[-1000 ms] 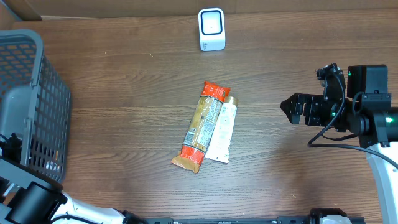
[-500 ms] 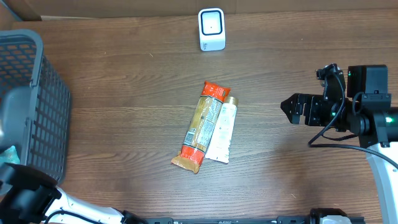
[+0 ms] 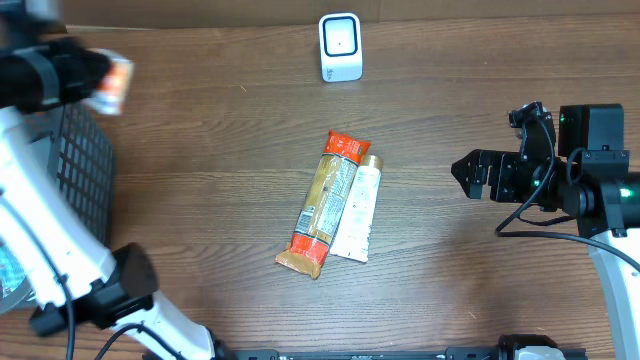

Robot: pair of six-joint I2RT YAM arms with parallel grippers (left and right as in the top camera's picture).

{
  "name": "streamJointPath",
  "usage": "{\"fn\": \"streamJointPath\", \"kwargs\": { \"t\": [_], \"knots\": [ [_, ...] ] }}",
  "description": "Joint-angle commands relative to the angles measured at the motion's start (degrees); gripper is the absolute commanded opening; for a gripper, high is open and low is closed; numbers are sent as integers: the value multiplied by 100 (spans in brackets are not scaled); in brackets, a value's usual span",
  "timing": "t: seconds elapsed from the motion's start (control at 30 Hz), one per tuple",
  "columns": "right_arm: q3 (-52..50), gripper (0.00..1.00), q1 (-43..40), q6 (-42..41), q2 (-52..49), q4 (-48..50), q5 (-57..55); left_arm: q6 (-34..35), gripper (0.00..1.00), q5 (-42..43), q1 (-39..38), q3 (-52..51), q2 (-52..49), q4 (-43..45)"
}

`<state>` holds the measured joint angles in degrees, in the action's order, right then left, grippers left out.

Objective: Scan the item barcode
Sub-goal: 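Place the small orange packet left of the spaghetti pack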

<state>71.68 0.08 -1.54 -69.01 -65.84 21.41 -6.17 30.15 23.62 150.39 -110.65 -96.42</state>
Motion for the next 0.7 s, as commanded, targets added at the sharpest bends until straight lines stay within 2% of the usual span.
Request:
{"fn": "streamJointPath", "kwargs": {
  "t": [0.0,0.1,0.2,0.37,0.53,0.57,0.67],
  "knots": [
    [103,100,-9,-20,9,28,-37,20,4,-542,-1095,-920,-72,-26],
    [103,100,-9,-22,9,120,-35,240,5,-1349,-2343,-2378,-72,411],
    [103,100,-9,-20,2,129,-37,632,5,-1419,-3032,-3703,-72,1392],
    [103,100,-9,-20,-20,109,-37,1279,4,-1425,-3565,-5724,-72,3204],
    [103,100,-9,-20,-24,103,-37,1471,8,-1449,-3694,-6780,-72,4164],
    [103,100,-9,-20,-24,103,-37,1530,10,-1473,-3705,-6922,-72,4286],
    [103,100,-9,-17,-24,105,-37,1563,46,-1440,-3711,-7219,-72,4572]
  ]
}}
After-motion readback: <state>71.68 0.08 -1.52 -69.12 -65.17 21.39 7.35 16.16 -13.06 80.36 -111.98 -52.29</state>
